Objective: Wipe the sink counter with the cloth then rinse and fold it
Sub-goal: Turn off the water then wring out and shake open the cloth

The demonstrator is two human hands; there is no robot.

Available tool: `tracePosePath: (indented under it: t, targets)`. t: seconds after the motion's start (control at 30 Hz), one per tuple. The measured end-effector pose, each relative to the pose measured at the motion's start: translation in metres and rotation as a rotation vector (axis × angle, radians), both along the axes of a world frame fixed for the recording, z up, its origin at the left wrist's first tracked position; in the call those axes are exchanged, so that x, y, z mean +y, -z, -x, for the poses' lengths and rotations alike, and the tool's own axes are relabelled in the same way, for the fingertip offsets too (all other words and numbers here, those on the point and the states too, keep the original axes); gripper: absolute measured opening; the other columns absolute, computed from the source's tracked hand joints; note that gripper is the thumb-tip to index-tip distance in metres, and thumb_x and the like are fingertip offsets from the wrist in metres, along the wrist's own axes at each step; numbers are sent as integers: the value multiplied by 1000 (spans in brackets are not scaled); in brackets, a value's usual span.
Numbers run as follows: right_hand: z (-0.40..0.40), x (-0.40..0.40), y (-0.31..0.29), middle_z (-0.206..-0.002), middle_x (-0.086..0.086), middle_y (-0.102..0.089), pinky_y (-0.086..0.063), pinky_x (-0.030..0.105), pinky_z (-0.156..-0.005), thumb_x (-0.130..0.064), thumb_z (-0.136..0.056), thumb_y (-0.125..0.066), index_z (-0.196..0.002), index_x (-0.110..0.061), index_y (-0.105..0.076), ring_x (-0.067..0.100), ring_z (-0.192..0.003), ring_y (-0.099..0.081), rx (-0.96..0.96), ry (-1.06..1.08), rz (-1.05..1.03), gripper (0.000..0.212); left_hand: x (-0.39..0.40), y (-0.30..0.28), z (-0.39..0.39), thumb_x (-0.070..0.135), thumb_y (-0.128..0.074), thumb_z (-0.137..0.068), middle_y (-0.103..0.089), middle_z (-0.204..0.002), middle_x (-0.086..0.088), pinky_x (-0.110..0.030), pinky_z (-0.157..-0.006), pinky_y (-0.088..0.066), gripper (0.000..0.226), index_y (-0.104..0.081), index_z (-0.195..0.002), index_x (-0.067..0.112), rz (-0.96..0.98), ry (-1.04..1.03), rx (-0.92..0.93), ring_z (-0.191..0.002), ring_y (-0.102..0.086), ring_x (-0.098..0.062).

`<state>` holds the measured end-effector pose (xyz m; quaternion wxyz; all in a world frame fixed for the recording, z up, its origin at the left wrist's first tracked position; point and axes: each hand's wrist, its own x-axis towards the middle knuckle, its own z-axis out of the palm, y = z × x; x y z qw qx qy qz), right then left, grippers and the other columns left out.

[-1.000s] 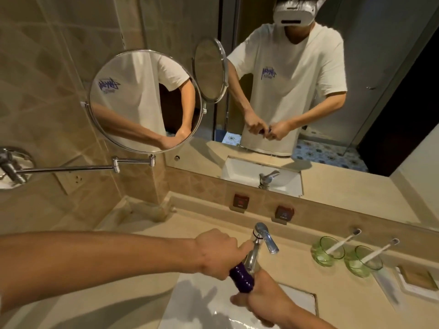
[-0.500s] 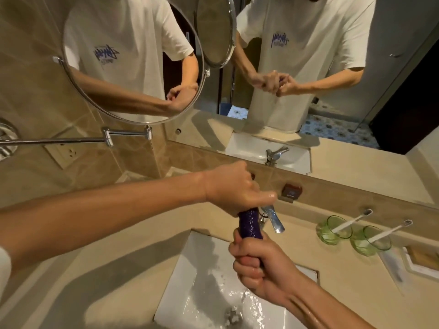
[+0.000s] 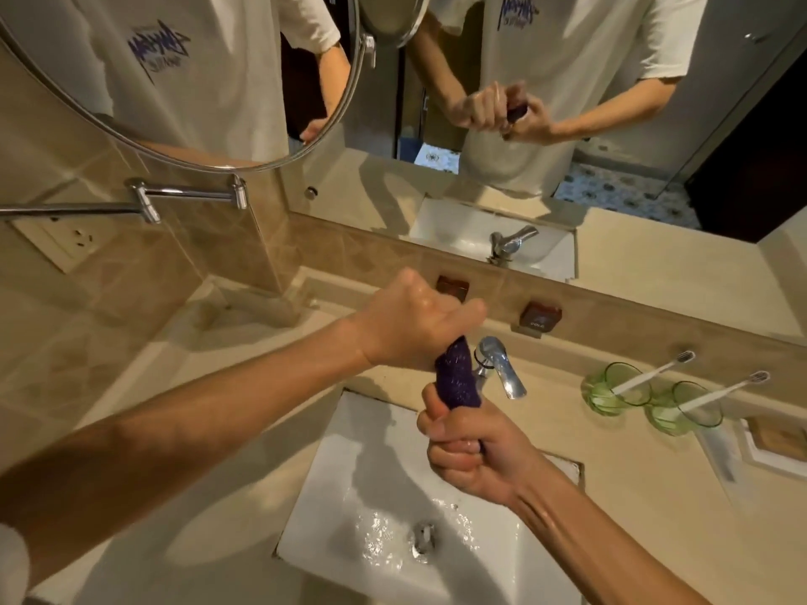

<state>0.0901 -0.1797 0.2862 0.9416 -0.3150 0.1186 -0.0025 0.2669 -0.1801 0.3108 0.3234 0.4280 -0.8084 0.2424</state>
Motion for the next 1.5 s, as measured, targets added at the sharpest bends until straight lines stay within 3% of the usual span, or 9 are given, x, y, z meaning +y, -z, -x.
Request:
tracePosePath:
  t: [0.17, 0.4, 0.67, 0.83, 0.93, 1.03, 1.27, 1.4, 1.5]
  targets:
    - [-4, 26, 22, -45, -6, -36, -16, 11, -34, 7, -74, -62, -60, -19, -42, 2, -30, -29, 29, 26, -72, 36, 22, 29, -7, 14, -60, -78, -47, -47, 5, -27, -34, -30, 16, -44, -79, 16, -88, -94, 23, -37, -38, -16]
    - [13, 37, 46, -56, 7, -44, -28, 25, -43, -6, -81, -71, -69, -15, -48, 15, -43, -36, 449, 74, 620, 28, 58, 62, -5, 19, -72, -49, -51, -50, 5, -21, -41, -27, 53, -37, -88, 21, -489, -329, -330, -36, -46, -18]
    - [40, 35, 32, -88, 11, -66, -56, 37, -76, -41, -86, -76, -99, -11, -65, 22, -80, -64, 473, -18, 575, 35, 89, 56, -5, 30, -71, -69, -49, -92, 4, -28, -71, -27, 26, -49, -81, 23, -667, -406, -195, -87, -47, -18]
    - [54, 31, 17, -102, 5, -72, -61, 43, -85, -22, -82, -84, -108, -22, -76, 21, -90, -70, 492, 201, 757, 27, 109, 21, 2, 52, -82, -68, -58, -87, 11, -29, -70, -44, 42, -51, -87, 30, -1207, -443, 13, -83, -56, -13]
    - [57, 27, 3, -104, 0, -74, -62, 41, -84, -7, -79, -84, -100, -24, -77, 19, -96, -70, 450, 333, 907, 28, 122, 4, 5, 44, -86, -72, -71, -92, 4, -21, -62, -53, 40, -62, -102, 31, -1458, -344, 428, -71, -66, -9]
    - [61, 24, -6, -107, -4, -72, -61, 44, -87, 5, -75, -83, -97, -25, -77, 18, -103, -68, 399, 404, 1044, 37, 136, -9, 6, 29, -79, -87, -75, -99, -5, -28, -73, -58, 42, -61, -124, 22, -1646, -90, 865, -82, -71, -17]
    - [61, 23, -29, -110, 9, -73, -59, 37, -84, 11, -81, -74, -99, -14, -76, 28, -103, -70, 254, 505, 930, 30, 140, -12, 31, 22, -72, -92, -72, -99, 0, -26, -84, -54, 23, -65, -114, 19, -1522, -61, 1112, -92, -67, -13]
    - [61, 20, -46, -107, 9, -72, -59, 39, -85, 12, -81, -72, -102, -15, -74, 29, -102, -70, 195, 545, 959, 34, 135, -18, 63, 26, -71, -94, -72, -111, 9, -16, -77, -54, 32, -60, -124, 29, -1260, -64, 1281, -95, -69, 3]
    - [66, 16, -56, -110, 10, -70, -58, 34, -82, 11, -81, -74, -111, -19, -70, 26, -101, -69, 170, 534, 968, 43, 131, -19, 71, 25, -73, -92, -72, -115, 6, -23, -78, -58, 37, -59, -126, 29, -1073, -75, 1424, -103, -71, -7]
